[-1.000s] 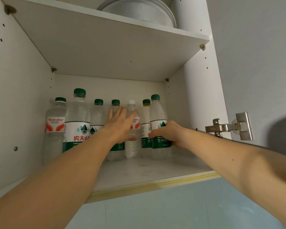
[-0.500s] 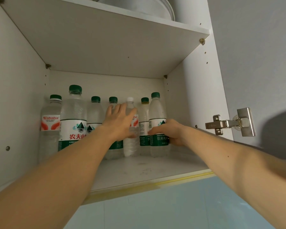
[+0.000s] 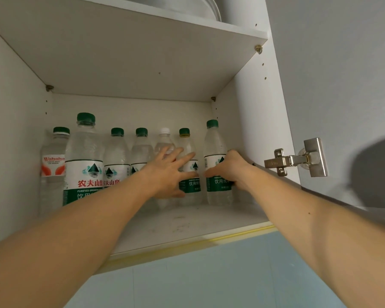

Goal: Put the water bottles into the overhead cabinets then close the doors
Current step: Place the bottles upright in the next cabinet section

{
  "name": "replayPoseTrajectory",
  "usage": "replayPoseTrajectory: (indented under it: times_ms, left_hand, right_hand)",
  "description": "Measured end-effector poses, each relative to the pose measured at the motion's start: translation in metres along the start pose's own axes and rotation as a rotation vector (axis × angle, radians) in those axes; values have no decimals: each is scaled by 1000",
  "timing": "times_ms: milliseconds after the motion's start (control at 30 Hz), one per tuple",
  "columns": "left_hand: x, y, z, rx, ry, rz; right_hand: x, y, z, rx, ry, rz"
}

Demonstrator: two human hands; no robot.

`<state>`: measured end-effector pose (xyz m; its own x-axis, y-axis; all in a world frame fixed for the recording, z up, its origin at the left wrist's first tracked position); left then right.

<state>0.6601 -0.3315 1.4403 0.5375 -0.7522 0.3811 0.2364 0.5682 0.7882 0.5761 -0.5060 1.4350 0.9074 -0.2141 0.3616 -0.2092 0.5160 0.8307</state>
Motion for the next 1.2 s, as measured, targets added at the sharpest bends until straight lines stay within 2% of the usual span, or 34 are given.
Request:
replayPoseTrajectory:
  times_ms: [267,533,767,1067,1200]
  left_hand:
    - [-1,-6,3,85,13,30]
    - [-8,3,-5,87,-24,-89]
    - [-12,3,-6,73,-20,-117]
    - [-10,7,-6,50,-31,-92]
    - [-12,18,-8,26,7,46]
  right_hand:
    - [3,-4,-1,-76,-44,41]
    - [0,4,4,-359,30,-61]
    - [10,3,-3,-583,-12,-39]
    - [28,-5,-8,-641,-6,12]
    - [28,-9,-9,-701,-58,104]
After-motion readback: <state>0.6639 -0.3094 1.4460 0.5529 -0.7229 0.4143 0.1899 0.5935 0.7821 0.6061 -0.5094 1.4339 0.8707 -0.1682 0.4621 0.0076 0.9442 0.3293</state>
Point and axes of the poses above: each hand's wrist, its own x-axis towards the middle knuckle, its own z-axis out of the back of the hand, y = z × x, the point moved 2 cm from there along x, towards the middle knuckle, and after that the axes turned 7 degrees about y, right-handed, at the moved point
